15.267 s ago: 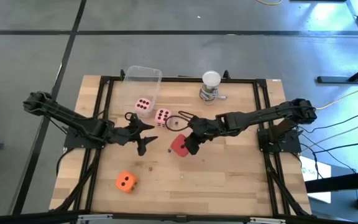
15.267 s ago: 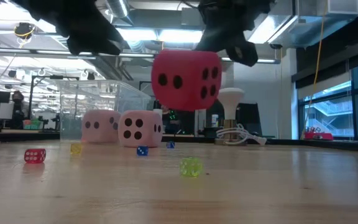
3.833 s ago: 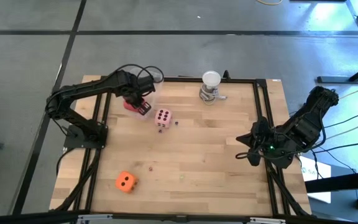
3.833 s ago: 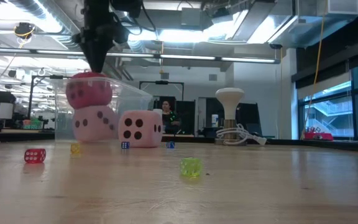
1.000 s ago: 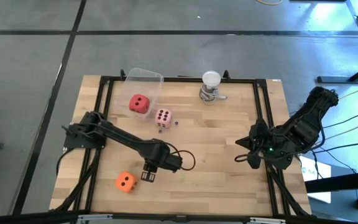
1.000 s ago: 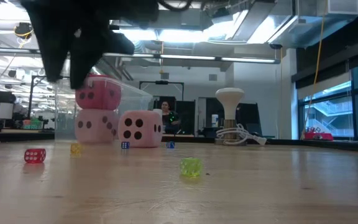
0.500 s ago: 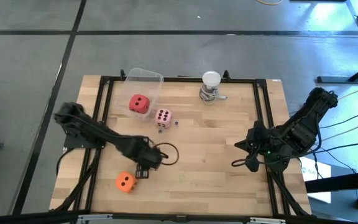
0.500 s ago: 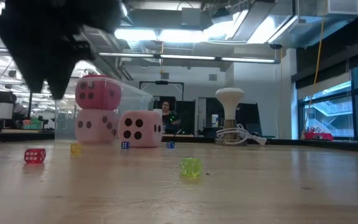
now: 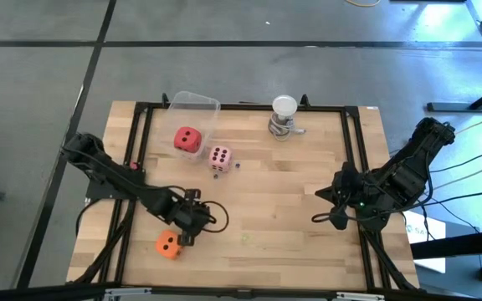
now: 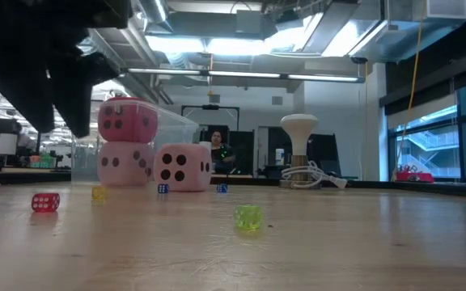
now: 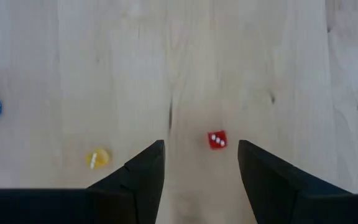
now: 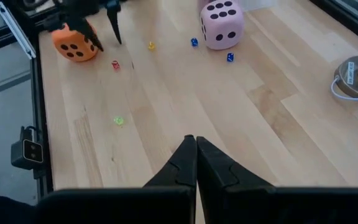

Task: Pick & Place Dice
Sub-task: Put the small red dice into the transparent bin

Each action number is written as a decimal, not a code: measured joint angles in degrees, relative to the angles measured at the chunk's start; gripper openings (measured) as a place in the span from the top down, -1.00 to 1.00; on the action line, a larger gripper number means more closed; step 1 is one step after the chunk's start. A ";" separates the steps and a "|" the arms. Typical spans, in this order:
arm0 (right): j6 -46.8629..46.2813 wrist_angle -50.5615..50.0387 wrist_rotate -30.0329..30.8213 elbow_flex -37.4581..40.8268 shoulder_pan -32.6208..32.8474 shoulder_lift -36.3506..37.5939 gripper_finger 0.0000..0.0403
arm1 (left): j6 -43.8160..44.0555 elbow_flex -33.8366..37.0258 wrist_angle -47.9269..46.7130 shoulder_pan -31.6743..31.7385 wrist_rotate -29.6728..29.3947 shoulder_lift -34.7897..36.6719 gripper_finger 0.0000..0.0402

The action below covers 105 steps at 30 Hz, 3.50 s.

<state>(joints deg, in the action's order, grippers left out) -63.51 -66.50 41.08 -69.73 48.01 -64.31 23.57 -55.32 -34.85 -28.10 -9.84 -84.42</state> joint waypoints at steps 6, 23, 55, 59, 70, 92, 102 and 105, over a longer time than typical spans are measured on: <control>-0.55 0.00 0.04 0.00 0.00 0.00 1.00 | 1.11 -0.01 1.96 1.22 4.22 -4.19 0.05; -1.92 0.09 0.04 0.00 0.00 0.00 1.00 | 5.86 -0.01 5.51 1.97 8.25 -10.35 0.05; -1.62 0.52 0.02 0.00 0.00 0.00 1.00 | 12.37 -0.07 4.87 2.02 9.30 -11.58 0.80; -1.61 0.52 0.02 0.00 0.00 0.00 1.00 | 13.66 -0.09 5.13 1.95 9.88 -11.56 0.94; -1.59 0.55 0.02 0.00 0.00 0.00 1.00 | 16.97 -0.11 12.77 2.22 9.53 -11.48 0.95; -0.52 0.66 -1.25 0.00 0.00 -0.02 1.00 | 7.29 -8.64 11.91 16.20 -21.07 11.70 0.95; 0.99 0.68 -1.21 0.00 0.00 -0.02 1.00 | 20.45 -8.66 -13.27 40.25 -10.87 28.97 0.95; 1.21 0.66 -1.23 0.00 0.00 -0.02 1.00 | 21.13 -8.66 -18.86 46.64 -8.78 31.29 0.95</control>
<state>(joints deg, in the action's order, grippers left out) -62.30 -65.84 39.86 -69.73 48.01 -64.34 44.69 -63.99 -53.70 18.54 -18.63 -53.13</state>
